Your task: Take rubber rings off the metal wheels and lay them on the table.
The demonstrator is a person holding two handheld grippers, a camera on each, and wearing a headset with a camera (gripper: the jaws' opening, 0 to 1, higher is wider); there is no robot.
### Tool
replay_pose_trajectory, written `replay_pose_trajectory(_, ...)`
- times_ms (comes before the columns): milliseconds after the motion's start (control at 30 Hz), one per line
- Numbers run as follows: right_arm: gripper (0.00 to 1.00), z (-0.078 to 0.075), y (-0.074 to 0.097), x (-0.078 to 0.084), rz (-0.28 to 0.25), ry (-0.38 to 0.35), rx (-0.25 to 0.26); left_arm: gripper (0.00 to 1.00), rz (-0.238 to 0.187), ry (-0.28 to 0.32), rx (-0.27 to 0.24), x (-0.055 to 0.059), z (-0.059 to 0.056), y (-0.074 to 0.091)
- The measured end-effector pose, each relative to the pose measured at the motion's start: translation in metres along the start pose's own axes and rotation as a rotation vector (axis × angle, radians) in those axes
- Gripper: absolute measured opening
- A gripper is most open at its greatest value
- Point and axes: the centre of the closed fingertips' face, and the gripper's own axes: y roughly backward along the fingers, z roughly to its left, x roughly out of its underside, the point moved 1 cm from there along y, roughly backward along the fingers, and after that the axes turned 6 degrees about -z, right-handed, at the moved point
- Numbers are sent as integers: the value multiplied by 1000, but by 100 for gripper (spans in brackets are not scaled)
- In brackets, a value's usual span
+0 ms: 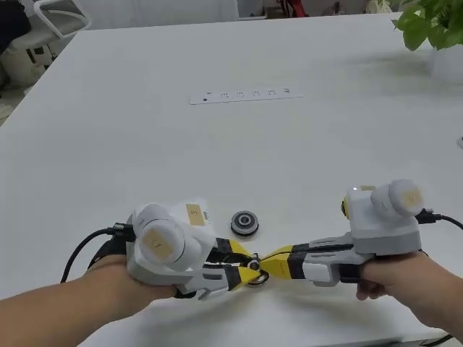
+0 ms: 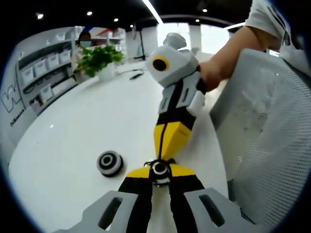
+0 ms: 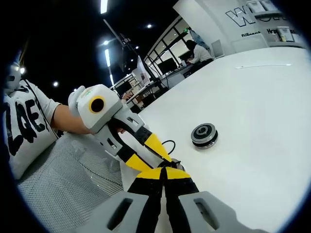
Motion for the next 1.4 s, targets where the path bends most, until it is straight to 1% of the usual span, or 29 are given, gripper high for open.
replay_pose_trajectory(67, 0, 1, 0, -1, -5, -1, -6, 12, 0, 0, 0, 0, 0, 0)
replay_pose_trajectory(133, 0, 4, 0, -4, -20, -9, -20, 12, -1, 1, -1, 0, 0, 0)
replay_pose_trajectory(200, 0, 4, 0, -4, -16, 4, -22, 12, -1, 1, -1, 0, 0, 0)
replay_pose_trajectory(233, 0, 5, -1, -5, -26, -12, -25, 12, -1, 1, -2, 0, 0, -1)
replay_pose_trajectory(500, 0, -2, 1, -2, -23, -8, 5, 12, -6, -1, -3, 0, 0, 0)
replay_pose_trajectory(667, 0, -5, 2, 0, -20, -12, 14, 13, -15, 1, -5, -1, -1, 0)
replay_pose_trajectory(733, 0, -6, 2, 0, -19, -10, 16, 13, -18, 3, -5, -1, -1, 0)
replay_pose_trajectory(800, 0, -6, 2, 0, -19, -8, 17, 13, -19, -12, -4, -1, -1, 0)
replay_pose_trajectory(900, 0, -6, 2, 1, -20, -10, 18, 13, -19, -14, -3, -1, -1, 0)
replay_pose_trajectory(1033, 0, -7, 2, 0, -22, -14, 20, 14, -20, -2, 0, -1, -1, 0)
replay_pose_trajectory(1133, 0, -7, 3, 0, -23, -17, 22, 15, -19, -7, -1, -2, 0, 0)
replay_pose_trajectory(1300, 0, -8, 3, -1, -31, -26, 23, 18, -25, 18, 6, -2, 1, 1)
replay_pose_trajectory(1400, 0, -7, 3, -1, -29, -25, 23, 19, -25, 12, 11, -3, 0, 2)
